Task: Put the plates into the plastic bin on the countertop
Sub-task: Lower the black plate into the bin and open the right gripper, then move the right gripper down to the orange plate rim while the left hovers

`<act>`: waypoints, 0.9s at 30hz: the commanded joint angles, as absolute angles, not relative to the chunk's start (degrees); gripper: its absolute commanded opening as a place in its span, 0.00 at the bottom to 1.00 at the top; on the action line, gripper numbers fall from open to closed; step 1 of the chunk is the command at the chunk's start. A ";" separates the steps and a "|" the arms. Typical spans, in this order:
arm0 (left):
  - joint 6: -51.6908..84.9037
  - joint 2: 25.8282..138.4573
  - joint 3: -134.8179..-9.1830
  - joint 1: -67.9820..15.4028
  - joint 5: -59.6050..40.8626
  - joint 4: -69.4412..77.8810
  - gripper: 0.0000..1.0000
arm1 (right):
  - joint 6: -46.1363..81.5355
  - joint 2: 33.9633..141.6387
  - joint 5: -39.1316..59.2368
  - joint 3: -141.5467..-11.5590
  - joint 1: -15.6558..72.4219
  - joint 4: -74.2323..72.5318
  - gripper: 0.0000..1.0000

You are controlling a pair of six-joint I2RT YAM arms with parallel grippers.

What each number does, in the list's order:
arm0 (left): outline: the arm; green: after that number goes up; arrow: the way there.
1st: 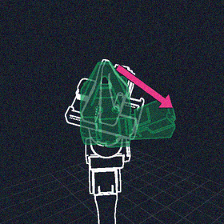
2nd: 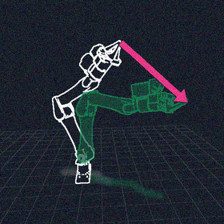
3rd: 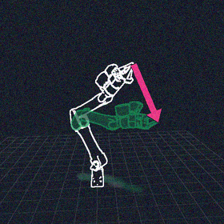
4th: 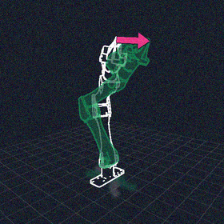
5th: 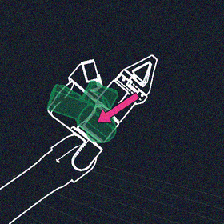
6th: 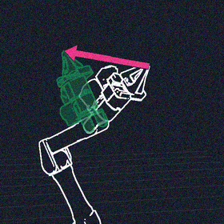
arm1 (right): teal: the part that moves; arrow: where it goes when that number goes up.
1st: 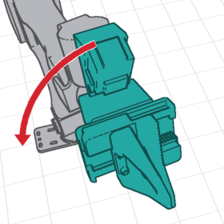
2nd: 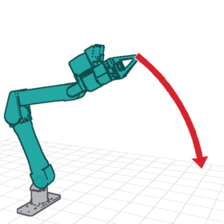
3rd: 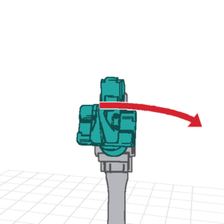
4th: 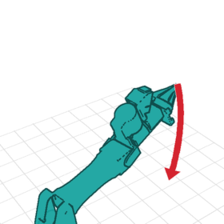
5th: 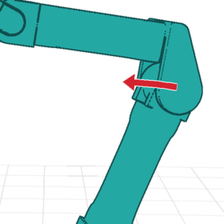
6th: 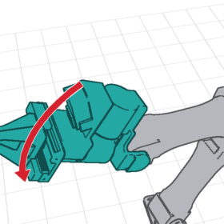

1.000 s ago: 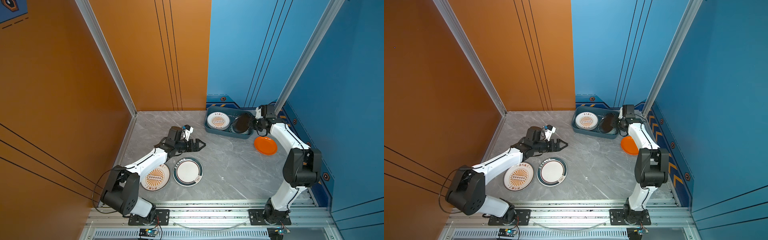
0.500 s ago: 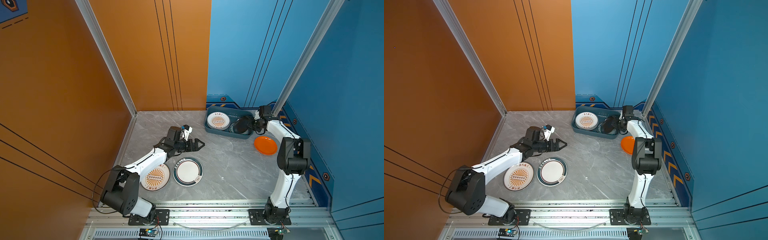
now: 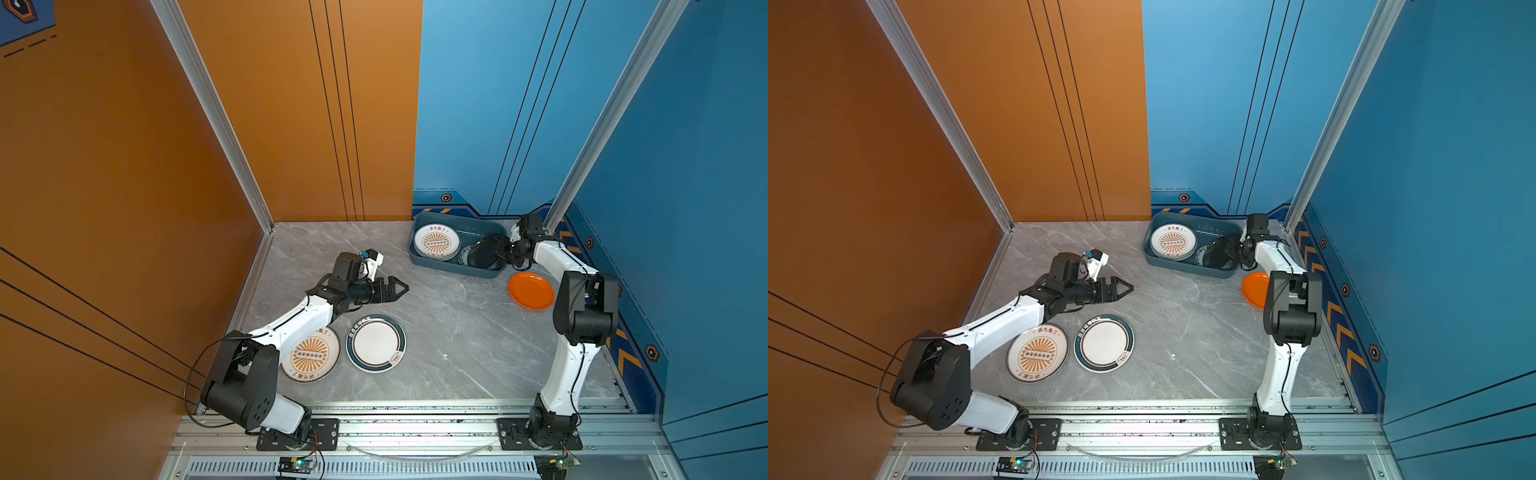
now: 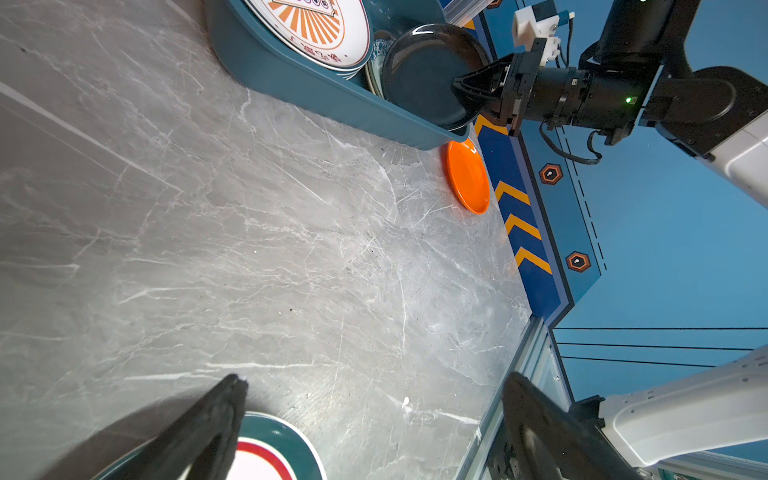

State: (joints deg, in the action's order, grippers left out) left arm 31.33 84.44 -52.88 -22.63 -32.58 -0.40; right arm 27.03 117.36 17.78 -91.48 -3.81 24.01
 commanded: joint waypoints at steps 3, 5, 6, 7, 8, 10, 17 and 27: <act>31.42 85.25 -53.33 -22.15 -32.69 -0.36 0.98 | 27.07 118.47 18.09 -93.37 -4.04 27.11 0.21; 31.38 85.34 -53.34 -22.15 -32.70 -0.35 0.98 | 26.91 118.47 17.77 -93.43 -4.13 27.42 0.26; 31.51 85.28 -53.31 -22.15 -32.70 -0.36 0.98 | 26.85 118.40 17.52 -93.47 -4.20 27.67 0.28; 31.53 85.38 -53.35 -22.17 -32.70 -0.35 0.98 | 26.81 118.42 17.39 -93.44 -4.22 27.84 0.30; 31.55 85.41 -53.34 -22.23 -32.70 -0.35 0.98 | 26.72 118.45 17.08 -93.40 -4.22 28.03 0.32; 31.64 85.45 -53.52 -22.24 -32.78 -0.40 0.98 | 26.55 118.22 16.84 -93.33 -4.22 28.30 0.35; 31.72 85.40 -53.41 -22.41 -32.96 -0.44 0.98 | 25.58 116.87 15.21 -92.77 -4.22 29.70 0.40; 31.63 85.08 -53.12 -22.93 -32.70 -0.52 0.98 | 24.47 113.96 12.97 -91.15 -4.39 30.89 0.42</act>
